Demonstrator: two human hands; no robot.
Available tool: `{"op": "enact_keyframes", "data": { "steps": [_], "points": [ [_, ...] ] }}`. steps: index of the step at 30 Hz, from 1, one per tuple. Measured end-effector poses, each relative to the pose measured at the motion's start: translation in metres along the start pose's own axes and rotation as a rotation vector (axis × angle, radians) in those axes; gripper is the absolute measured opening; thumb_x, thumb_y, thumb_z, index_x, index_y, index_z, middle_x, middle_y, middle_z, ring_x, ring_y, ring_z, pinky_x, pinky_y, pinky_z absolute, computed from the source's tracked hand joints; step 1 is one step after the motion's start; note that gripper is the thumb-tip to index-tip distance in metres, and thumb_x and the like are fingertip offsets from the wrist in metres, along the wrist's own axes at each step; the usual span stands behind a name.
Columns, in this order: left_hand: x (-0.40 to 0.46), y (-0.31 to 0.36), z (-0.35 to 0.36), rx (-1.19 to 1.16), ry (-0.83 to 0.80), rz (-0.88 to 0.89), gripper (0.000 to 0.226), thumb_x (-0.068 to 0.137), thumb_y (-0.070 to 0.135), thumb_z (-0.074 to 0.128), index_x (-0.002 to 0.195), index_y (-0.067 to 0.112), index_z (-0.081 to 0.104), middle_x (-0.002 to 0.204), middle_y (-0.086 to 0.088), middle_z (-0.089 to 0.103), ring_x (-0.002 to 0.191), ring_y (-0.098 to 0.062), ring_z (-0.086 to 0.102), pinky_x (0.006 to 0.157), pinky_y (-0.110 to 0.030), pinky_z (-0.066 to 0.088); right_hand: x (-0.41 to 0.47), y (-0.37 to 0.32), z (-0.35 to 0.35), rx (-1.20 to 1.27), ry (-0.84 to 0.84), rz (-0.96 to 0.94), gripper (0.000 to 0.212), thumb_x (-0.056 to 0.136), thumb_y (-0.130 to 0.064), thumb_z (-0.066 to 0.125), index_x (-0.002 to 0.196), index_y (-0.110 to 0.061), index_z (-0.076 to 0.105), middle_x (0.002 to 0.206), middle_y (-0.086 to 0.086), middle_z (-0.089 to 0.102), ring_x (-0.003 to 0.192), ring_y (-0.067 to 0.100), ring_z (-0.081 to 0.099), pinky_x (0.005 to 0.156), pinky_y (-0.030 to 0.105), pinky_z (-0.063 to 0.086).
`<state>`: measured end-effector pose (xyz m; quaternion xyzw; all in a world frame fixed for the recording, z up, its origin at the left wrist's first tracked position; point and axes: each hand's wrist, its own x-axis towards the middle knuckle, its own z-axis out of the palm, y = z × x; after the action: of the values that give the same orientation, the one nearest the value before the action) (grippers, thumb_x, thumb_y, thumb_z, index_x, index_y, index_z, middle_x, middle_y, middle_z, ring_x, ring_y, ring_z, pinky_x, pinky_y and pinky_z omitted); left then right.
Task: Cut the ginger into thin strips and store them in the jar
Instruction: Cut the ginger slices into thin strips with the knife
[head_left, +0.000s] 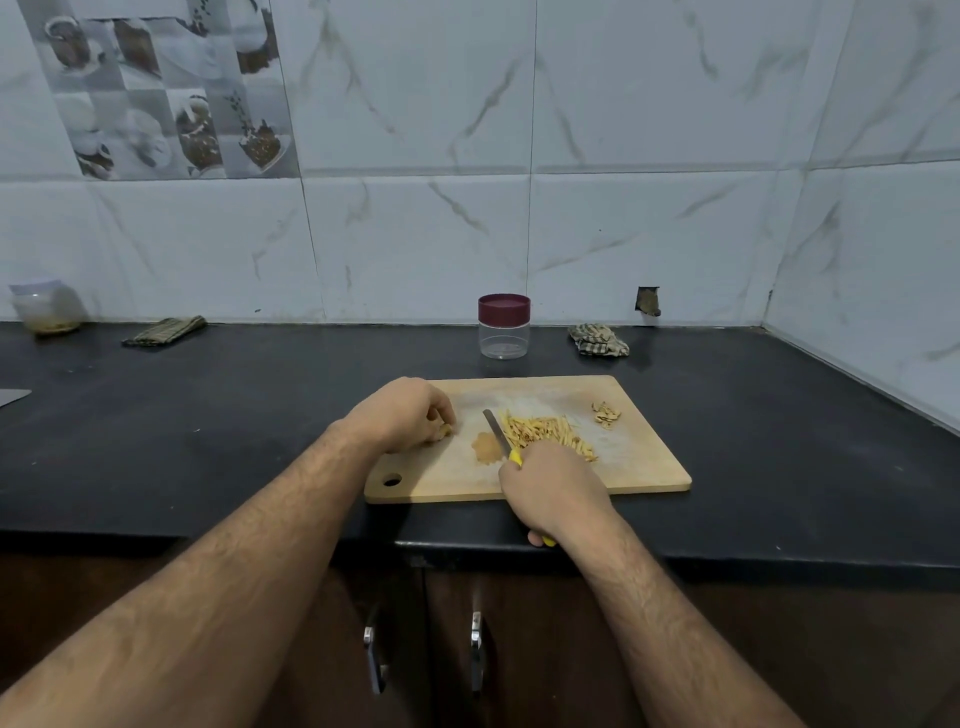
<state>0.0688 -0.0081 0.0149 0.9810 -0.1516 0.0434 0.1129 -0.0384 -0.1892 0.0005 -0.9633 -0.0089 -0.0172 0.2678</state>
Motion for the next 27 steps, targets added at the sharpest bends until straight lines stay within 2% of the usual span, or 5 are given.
{"op": "enact_keyframes", "data": {
  "steps": [8,12,16,22,27],
  "points": [
    [-0.013,0.014,-0.002,-0.115,0.09,0.036,0.007,0.088,0.017,0.071,0.091,0.023,0.074,0.092,0.011,0.069,0.088,-0.007,0.062,0.079,-0.02,0.048,-0.004,-0.003,0.0,-0.025,0.014,0.004,0.029,0.098,-0.029,0.038,0.074,-0.017,0.05,0.058,-0.001,0.061,0.038,0.012,0.057,0.05,0.024,0.039],
    [-0.018,0.029,0.001,-0.42,0.004,-0.093,0.004,0.082,0.014,0.078,0.086,0.015,0.077,0.079,0.004,0.072,0.066,-0.005,0.059,0.058,-0.018,0.045,-0.006,-0.005,-0.002,-0.008,-0.001,0.019,0.027,0.099,-0.028,0.037,0.076,-0.018,0.048,0.065,-0.002,0.061,0.037,0.012,0.057,0.048,0.023,0.039],
    [-0.023,0.035,0.016,-0.496,0.041,-0.203,0.004,0.082,0.012,0.077,0.083,0.009,0.078,0.065,0.008,0.067,0.054,-0.003,0.053,0.054,-0.019,0.041,-0.009,-0.008,-0.009,-0.001,-0.066,0.055,0.019,0.099,-0.023,0.037,0.09,-0.013,0.05,0.064,0.001,0.061,0.034,0.012,0.055,0.049,0.023,0.041],
    [-0.028,0.032,0.022,-0.381,0.131,-0.234,0.011,0.09,0.024,0.07,0.087,0.017,0.078,0.083,0.009,0.07,0.082,-0.009,0.06,0.067,-0.023,0.046,-0.022,-0.013,-0.021,-0.164,-0.082,0.1,0.022,0.095,-0.017,0.039,0.075,-0.017,0.048,0.07,0.002,0.059,0.071,0.025,0.062,0.063,0.03,0.044],
    [-0.034,0.028,0.022,-0.415,0.111,-0.175,0.01,0.087,0.017,0.071,0.095,0.018,0.077,0.096,0.006,0.072,0.091,-0.01,0.062,0.08,-0.024,0.048,-0.03,-0.02,-0.018,-0.2,-0.067,0.091,0.016,0.097,-0.021,0.041,0.085,-0.017,0.051,0.08,0.0,0.059,0.078,0.024,0.063,0.068,0.03,0.046]
  ]
}}
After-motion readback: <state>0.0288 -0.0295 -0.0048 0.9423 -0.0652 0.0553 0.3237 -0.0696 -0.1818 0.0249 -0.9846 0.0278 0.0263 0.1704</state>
